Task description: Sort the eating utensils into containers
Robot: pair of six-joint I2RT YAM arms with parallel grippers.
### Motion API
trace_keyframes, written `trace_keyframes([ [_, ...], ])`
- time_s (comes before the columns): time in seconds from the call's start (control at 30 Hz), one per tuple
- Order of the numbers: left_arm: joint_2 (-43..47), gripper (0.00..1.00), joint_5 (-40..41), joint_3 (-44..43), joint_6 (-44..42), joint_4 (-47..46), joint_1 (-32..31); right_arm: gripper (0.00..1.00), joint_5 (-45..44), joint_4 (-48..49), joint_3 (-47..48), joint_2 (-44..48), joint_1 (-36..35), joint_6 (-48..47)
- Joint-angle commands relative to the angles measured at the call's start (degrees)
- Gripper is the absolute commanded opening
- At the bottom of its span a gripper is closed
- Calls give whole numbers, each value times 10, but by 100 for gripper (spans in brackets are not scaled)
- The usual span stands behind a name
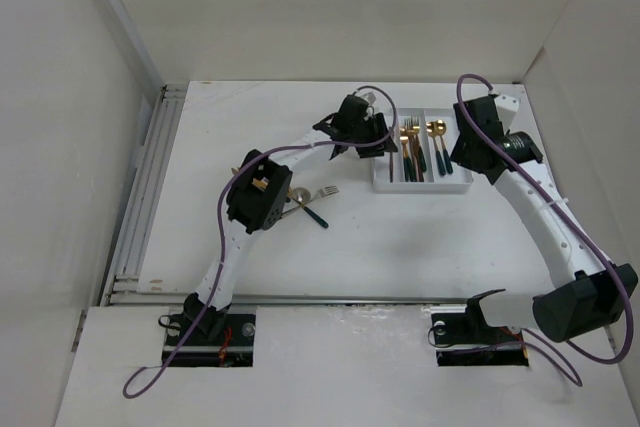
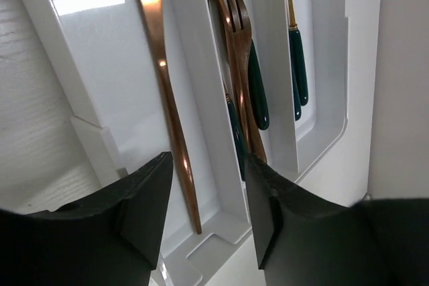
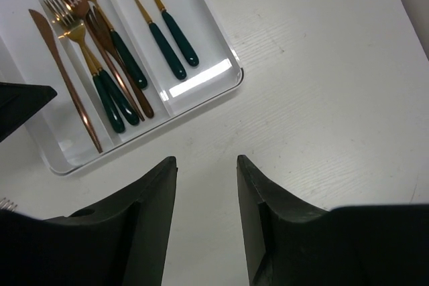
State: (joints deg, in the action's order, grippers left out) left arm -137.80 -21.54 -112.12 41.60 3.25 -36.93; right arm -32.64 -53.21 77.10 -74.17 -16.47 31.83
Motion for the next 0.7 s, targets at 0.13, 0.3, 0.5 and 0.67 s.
trace_keyframes([
  [0.13,26,52,-4,-31,-23,-5,12,49,6,-3,15,10,4,-26],
  [0.3,38,52,-4,-50,-28,0,12,50,61,31,20,31,-17,-53],
  [0.5,89,52,53,-105,-100,44,12,56,174,105,2,44,-80,-99],
  [0.67,159,52,169,-122,-179,124,40,60,283,179,11,-7,-136,-151],
])
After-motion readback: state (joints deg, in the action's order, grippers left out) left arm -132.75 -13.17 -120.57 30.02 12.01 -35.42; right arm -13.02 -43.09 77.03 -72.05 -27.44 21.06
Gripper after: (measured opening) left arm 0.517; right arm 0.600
